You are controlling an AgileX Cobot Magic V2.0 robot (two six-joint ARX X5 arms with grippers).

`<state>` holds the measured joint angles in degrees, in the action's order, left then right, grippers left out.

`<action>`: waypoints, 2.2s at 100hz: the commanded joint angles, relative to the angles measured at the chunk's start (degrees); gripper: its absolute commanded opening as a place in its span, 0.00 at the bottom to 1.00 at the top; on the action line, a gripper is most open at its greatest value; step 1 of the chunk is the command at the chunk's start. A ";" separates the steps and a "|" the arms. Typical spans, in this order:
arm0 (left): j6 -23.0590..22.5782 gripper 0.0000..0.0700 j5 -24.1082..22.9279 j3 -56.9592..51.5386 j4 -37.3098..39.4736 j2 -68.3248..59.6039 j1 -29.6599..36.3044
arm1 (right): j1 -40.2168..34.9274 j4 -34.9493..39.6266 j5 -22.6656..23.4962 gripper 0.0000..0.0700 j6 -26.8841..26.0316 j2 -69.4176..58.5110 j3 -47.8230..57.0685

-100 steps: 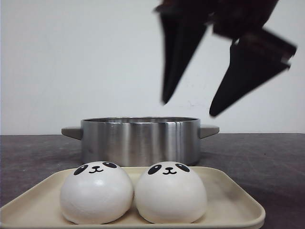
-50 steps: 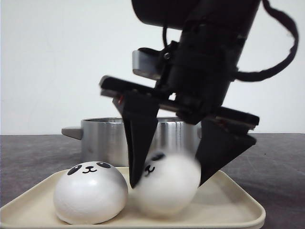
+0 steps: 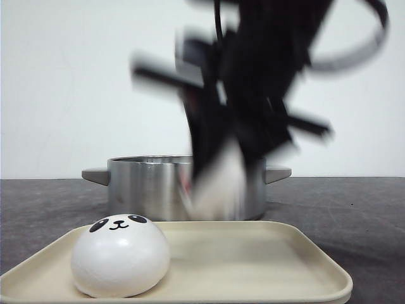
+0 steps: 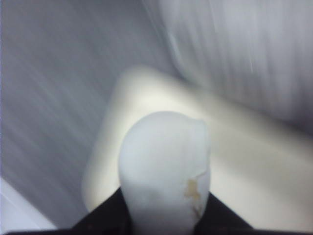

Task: Steam buns
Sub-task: 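Carry the bun with the right gripper into the pot, then open the right gripper to release the bun and raise it, then lower the left gripper onto the last panda bun and grasp it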

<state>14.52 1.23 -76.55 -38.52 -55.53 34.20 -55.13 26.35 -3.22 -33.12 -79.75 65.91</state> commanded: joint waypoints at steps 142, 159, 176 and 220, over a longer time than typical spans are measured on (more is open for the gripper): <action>0.13 0.85 -0.35 7.04 -8.11 -4.44 0.50 | 21.20 2.99 4.70 0.00 14.60 -22.93 15.32; 3.39 0.85 4.24 15.98 -6.32 -5.03 1.31 | 20.85 1.99 4.70 0.01 15.78 -13.62 15.32; 9.22 0.85 9.94 24.68 -0.59 -7.04 4.13 | 18.43 0.61 4.70 0.01 15.80 -2.16 15.32; 10.16 0.85 9.22 26.43 4.42 -24.50 13.73 | 14.14 -1.40 2.75 0.01 15.54 14.32 15.32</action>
<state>24.21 10.87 -49.45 -35.05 -77.58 46.98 -40.18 25.12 -0.25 -17.89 -65.60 80.09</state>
